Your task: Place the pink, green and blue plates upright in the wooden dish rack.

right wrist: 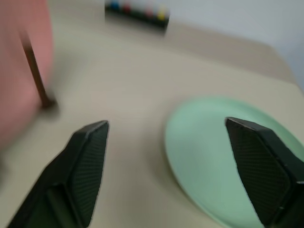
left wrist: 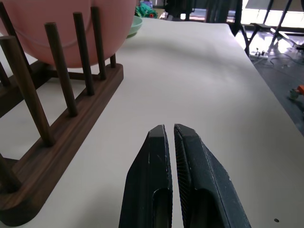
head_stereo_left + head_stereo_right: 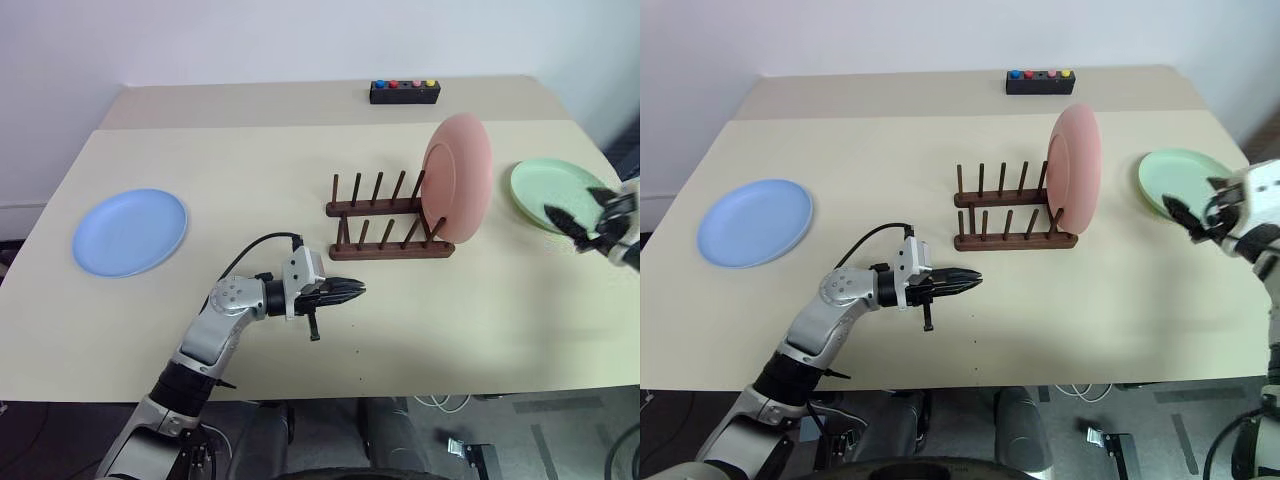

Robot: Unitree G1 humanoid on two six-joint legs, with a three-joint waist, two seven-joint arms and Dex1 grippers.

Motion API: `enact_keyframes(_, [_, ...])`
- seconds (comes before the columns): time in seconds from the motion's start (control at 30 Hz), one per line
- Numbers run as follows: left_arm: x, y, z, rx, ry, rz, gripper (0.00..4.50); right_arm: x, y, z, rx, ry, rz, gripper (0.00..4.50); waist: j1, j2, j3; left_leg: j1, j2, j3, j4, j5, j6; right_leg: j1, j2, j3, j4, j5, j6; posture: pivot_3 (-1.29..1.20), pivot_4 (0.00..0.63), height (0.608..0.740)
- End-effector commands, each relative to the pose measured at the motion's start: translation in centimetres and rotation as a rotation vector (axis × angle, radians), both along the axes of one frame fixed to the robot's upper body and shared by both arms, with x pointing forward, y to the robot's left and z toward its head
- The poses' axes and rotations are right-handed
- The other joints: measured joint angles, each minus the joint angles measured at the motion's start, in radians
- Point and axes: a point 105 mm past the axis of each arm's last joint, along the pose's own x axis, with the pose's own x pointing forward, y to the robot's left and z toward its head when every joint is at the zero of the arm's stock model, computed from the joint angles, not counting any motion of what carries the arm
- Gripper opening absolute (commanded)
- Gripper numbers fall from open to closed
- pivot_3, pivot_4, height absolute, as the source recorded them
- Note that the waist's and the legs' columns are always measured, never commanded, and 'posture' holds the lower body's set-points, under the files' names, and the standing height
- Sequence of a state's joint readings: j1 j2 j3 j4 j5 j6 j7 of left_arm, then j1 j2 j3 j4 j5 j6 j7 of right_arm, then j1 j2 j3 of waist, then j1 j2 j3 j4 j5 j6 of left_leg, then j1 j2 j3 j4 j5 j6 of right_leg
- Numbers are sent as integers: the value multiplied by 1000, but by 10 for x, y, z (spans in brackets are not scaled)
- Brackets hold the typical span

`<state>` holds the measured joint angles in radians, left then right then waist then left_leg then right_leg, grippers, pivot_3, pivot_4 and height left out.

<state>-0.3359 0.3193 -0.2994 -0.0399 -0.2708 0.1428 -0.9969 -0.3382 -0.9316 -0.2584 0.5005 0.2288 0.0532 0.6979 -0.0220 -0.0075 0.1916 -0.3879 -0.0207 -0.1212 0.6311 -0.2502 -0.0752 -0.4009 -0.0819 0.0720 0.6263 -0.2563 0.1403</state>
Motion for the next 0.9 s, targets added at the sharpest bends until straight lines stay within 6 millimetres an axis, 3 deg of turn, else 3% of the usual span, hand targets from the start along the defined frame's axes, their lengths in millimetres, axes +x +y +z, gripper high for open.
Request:
enact_keyframes(0.03, [-1,-3,12,-22,-40,-13,235,10,-4,-6,-205,30,17,3935,-1,1,0,0,0,0,0,0,0,0,0,0,0,0,0,0,150,740])
enact_keyframes(0.33, [1,5,14,-18,-45,16,235,30,-25,-34,-330,135,-106,3935,-2,1,1,0,0,0,0,0,0,0,0,1,0,0,0,0,150,740])
enact_keyframes(0.43, [2,7,15,-16,-46,25,235,30,-27,-38,-339,145,-116,3137,2,1,1,0,0,0,0,0,0,0,0,1,0,0,0,0,150,740])
enact_keyframes(0.63, [3,8,13,-11,-40,32,235,28,-30,-42,-347,144,-128,120,0,1,1,0,0,0,0,0,0,0,0,1,0,0,0,0,150,740])
enact_keyframes(0.83, [5,9,10,-7,-39,28,235,26,-34,-31,-425,77,-136,53,-2,1,1,1,0,0,0,0,0,1,0,1,0,0,0,0,150,740])
enact_keyframes(0.9, [5,8,10,-7,-39,27,235,27,-33,-12,-486,-6,-126,53,-2,1,1,1,0,1,0,0,0,1,0,2,0,0,0,0,150,740])
